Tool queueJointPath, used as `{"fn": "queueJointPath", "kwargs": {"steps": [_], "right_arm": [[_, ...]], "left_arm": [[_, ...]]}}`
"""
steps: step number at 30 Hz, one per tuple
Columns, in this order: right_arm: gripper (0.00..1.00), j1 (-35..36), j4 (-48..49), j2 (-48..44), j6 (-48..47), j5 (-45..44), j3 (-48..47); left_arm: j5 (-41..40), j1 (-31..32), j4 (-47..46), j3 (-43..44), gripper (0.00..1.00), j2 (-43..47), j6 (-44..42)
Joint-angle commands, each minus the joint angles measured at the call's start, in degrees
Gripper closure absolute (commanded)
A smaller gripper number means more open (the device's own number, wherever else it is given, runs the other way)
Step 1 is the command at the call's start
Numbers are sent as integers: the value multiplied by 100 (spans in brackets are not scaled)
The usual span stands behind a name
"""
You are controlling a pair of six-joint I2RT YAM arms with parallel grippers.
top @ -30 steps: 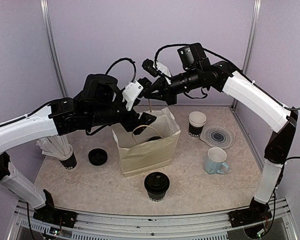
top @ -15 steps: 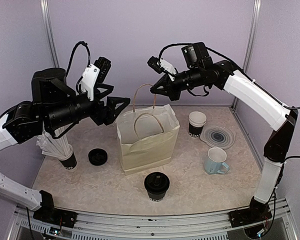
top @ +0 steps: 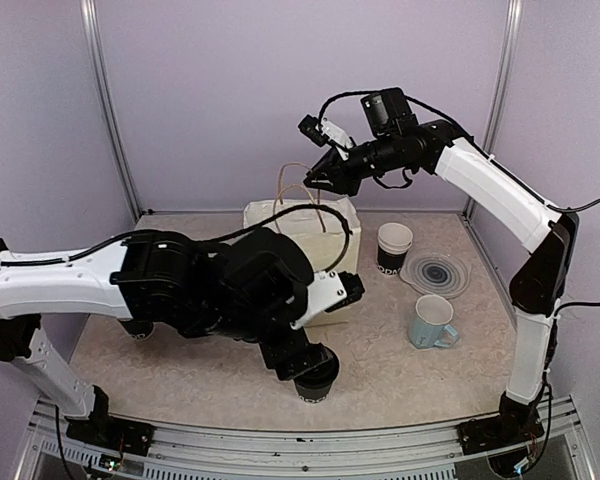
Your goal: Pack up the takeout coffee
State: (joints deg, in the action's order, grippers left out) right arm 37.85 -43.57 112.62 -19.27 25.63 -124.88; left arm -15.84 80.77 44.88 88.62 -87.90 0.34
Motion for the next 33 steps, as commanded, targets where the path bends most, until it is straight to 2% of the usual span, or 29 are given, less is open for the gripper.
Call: {"fn": "queueJointPath", "kwargs": {"steps": [1, 6, 9, 18, 33], "right_arm": [[70, -31, -138, -219, -84, 171, -176], [38, -80, -33, -793, -231, -11, 164], [30, -175, -37, -1082, -270, -20, 343], [28, -619, 211, -1816, -255, 230, 1243], [28, -752, 305, -1966, -271, 365, 1506]], "left_arm": [[170, -131, 670, 272, 12, -465, -186], [631, -308, 843, 501, 10, -916, -187], [762, -410, 1094, 678, 9, -1253, -85], [1146, -747, 1588, 1013, 8, -1897, 189], [1518, -879, 1524, 1011, 13, -2131, 75]]}}
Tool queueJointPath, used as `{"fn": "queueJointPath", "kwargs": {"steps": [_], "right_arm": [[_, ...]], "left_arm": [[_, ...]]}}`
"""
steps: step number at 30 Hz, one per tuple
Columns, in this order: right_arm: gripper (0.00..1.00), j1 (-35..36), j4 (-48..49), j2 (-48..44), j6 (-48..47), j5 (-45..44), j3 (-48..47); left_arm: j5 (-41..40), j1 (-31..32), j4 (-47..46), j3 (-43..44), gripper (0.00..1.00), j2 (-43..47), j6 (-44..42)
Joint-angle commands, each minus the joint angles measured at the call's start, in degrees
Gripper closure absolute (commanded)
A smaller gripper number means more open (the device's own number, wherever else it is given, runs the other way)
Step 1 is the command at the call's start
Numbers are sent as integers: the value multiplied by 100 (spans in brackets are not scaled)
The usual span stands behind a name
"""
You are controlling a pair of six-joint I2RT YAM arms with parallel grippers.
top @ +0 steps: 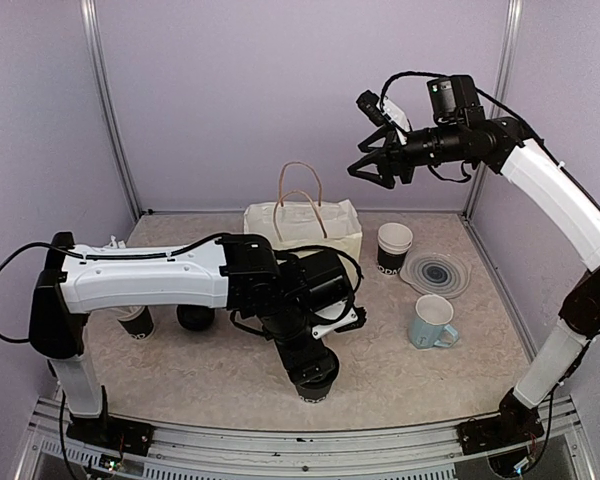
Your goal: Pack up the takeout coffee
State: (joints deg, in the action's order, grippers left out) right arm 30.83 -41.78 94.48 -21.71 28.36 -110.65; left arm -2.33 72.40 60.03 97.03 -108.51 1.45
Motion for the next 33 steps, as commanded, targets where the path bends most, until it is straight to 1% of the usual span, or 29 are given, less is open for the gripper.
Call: {"fn": "queueJointPath", "kwargs": {"steps": [1, 7, 12, 14, 16, 26, 30, 33], "right_arm": [[28, -51, 128, -150, -26, 87, 88], [28, -59, 135, -123, -35, 91, 88], [28, -60, 130, -90, -39, 106, 79], [28, -59, 127, -72, -35, 123, 79], [28, -59, 124, -61, -35, 133, 79], [29, -57, 119, -35, -43, 148, 92], [29, -58, 122, -30, -43, 152, 103], [29, -59, 123, -35, -43, 159, 108]], "left_arm": [[185, -42, 8, 174, 14, -73, -46], [198, -50, 17, 184, 17, -141, -126], [198, -51, 7, 188, 17, -169, -128], [342, -50, 1, 184, 17, -177, -128], [335, -49, 0, 185, 18, -176, -272], [250, -26, 60, 192, 27, -293, -355], [250, -3, 34, 193, 27, -301, -363], [18, 32, 38, 193, 25, -332, -365]]}}
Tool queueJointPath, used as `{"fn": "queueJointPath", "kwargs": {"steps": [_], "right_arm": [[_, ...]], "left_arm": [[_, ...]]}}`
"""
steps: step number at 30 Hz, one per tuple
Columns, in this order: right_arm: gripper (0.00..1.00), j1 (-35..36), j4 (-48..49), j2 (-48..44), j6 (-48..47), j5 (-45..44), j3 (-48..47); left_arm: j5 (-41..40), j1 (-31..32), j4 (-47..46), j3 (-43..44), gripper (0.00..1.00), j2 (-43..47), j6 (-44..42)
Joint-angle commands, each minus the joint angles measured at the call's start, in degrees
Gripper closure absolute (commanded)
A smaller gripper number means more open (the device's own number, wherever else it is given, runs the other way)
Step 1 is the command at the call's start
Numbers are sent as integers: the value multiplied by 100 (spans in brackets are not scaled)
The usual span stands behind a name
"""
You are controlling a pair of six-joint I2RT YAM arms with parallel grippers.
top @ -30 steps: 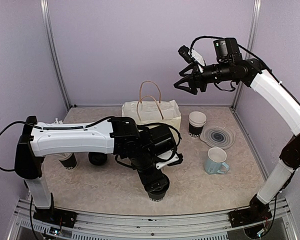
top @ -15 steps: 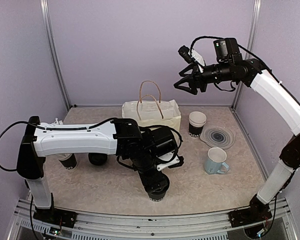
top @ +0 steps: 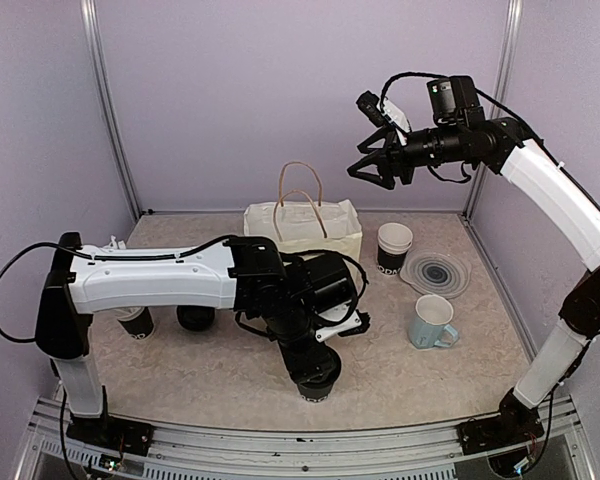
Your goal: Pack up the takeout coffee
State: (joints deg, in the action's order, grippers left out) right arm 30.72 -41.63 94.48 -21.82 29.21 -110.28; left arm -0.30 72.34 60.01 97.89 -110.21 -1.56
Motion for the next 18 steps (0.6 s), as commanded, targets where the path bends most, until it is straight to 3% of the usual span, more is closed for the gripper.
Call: {"fn": "queueJointPath", "kwargs": {"steps": [1, 12, 18], "right_arm": [[29, -44, 103, -35, -32, 76, 68], [28, -49, 94, -35, -48, 111, 79], [28, -47, 75, -35, -103, 66, 76]], "left_arm": [[-218, 47, 45, 108, 24, -170, -57], [-358, 105, 120, 260, 21, -349, -29], [-162, 107, 201, 387, 31, -396, -62]]}}
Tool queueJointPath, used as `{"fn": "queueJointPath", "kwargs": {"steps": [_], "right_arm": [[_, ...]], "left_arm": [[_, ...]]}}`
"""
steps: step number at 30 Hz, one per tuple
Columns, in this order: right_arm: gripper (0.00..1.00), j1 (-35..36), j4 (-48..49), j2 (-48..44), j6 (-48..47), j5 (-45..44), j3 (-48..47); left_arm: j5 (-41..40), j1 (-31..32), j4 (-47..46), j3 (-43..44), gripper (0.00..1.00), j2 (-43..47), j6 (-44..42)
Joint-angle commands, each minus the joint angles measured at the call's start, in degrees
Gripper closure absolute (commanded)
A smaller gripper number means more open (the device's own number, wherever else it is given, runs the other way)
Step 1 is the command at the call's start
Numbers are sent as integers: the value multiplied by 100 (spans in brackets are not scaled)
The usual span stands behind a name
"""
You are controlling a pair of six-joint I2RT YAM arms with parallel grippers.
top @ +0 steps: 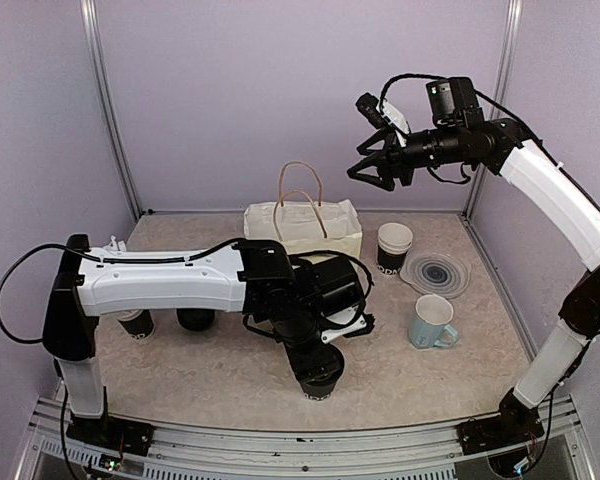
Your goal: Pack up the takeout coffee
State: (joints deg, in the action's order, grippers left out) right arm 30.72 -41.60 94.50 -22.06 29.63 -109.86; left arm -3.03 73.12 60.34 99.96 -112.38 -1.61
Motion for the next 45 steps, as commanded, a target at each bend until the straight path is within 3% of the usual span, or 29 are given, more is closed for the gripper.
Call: {"fn": "queueJointPath", "kwargs": {"steps": [1, 12, 18, 22, 27, 33, 37, 42, 45], "right_arm": [[28, -48, 61, -32, -105, -1, 16], [28, -48, -1100, 693, -1157, 529, -821], [29, -26, -1572, 1252, -1401, 940, -1245], [31, -14, -1503, 1553, -1352, 928, -1466], [36, -13, -1337, 1919, -1121, 1052, -1763], [39, 3, -1204, 2172, -983, 1349, -1975], [44, 38, -1209, 2415, -895, 1461, -2181], [55, 86, -1173, 2644, -740, 1538, -2406], [71, 131, -1172, 2702, -664, 1558, -2484]], "left_arm": [[158, 30, 210, 222, 32, -179, -60], [-69, 347, 628, 718, 36, 766, 491], [-647, 727, 1028, 1631, 36, 1556, 1042], [-1267, 886, 1281, 2538, 37, 1918, 1224], [-2647, 819, 1393, 3042, 37, 2236, 1251], [-3007, -35, 680, 2905, 38, 2537, 1060], [-2567, -1027, 2, 2455, 39, 2796, 1022], [-1817, -2054, -622, 1873, 41, 2833, 1028], [-1263, -2352, -885, 1621, 42, 2709, 939]]}}
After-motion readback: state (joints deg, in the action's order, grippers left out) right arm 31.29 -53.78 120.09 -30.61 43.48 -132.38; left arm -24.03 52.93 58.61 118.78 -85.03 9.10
